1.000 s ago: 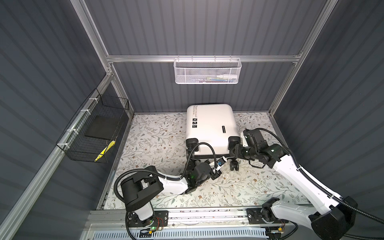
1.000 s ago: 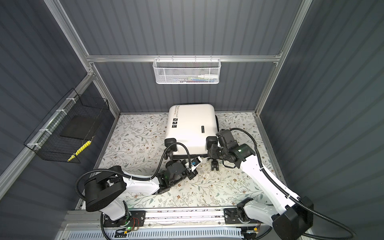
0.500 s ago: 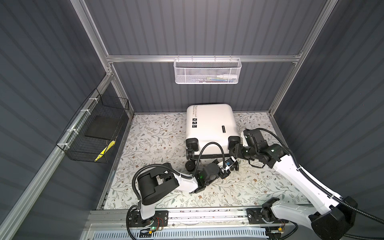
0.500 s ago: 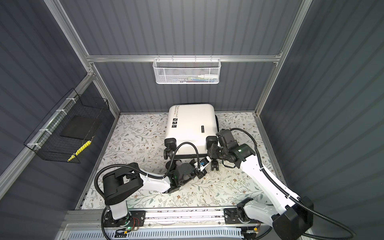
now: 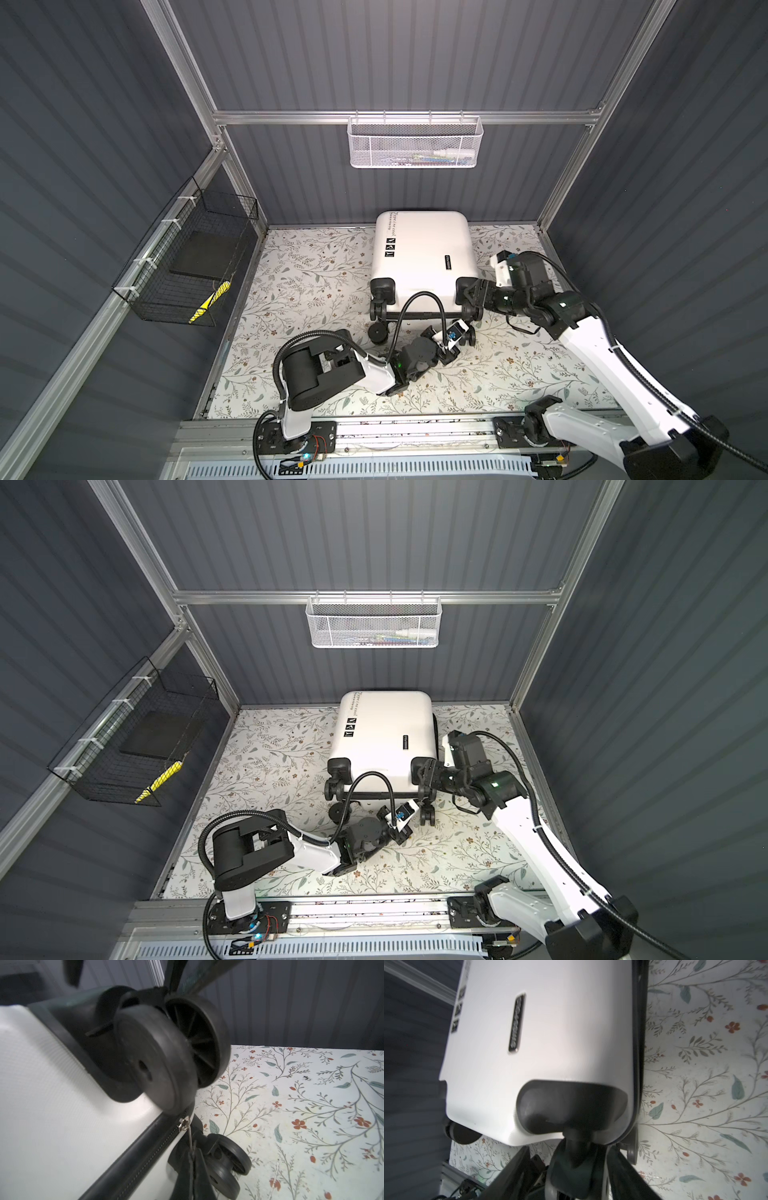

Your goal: Pack the luggage

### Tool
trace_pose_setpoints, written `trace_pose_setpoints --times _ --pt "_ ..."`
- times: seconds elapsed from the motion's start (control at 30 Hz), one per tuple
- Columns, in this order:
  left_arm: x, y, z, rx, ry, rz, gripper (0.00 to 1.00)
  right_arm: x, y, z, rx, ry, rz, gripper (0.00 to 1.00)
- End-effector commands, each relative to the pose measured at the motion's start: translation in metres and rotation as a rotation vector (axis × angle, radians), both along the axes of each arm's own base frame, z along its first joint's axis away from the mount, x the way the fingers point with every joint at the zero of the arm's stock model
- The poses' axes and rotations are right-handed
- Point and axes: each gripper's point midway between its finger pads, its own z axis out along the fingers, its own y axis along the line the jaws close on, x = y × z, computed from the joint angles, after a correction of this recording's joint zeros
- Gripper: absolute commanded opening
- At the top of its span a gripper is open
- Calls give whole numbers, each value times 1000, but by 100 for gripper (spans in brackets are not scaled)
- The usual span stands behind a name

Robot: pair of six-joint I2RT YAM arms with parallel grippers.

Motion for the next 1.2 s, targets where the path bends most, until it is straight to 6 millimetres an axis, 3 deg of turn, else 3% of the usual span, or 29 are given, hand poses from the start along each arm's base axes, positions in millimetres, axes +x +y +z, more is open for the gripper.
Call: trace_pose_setpoints --times 0.0,0.17,0.4,0.63,1.17 --pt "-21 -5 21 -52 -27 -77 0 -5 -16 10 39 -42 -10 64" --pt "-23 -1 22 -37 -30 -80 0 -17 -49 -18 92 3 -101 65" --pt "-25 6 21 -14 -33 -78 0 -31 -63 -80 173 115 -169 61" --pt "-27 11 20 4 -28 -85 0 -37 -51 -129 250 203 -155 53" --pt "-33 13 17 39 5 -114 0 -32 -10 -169 332 254 -91 48"
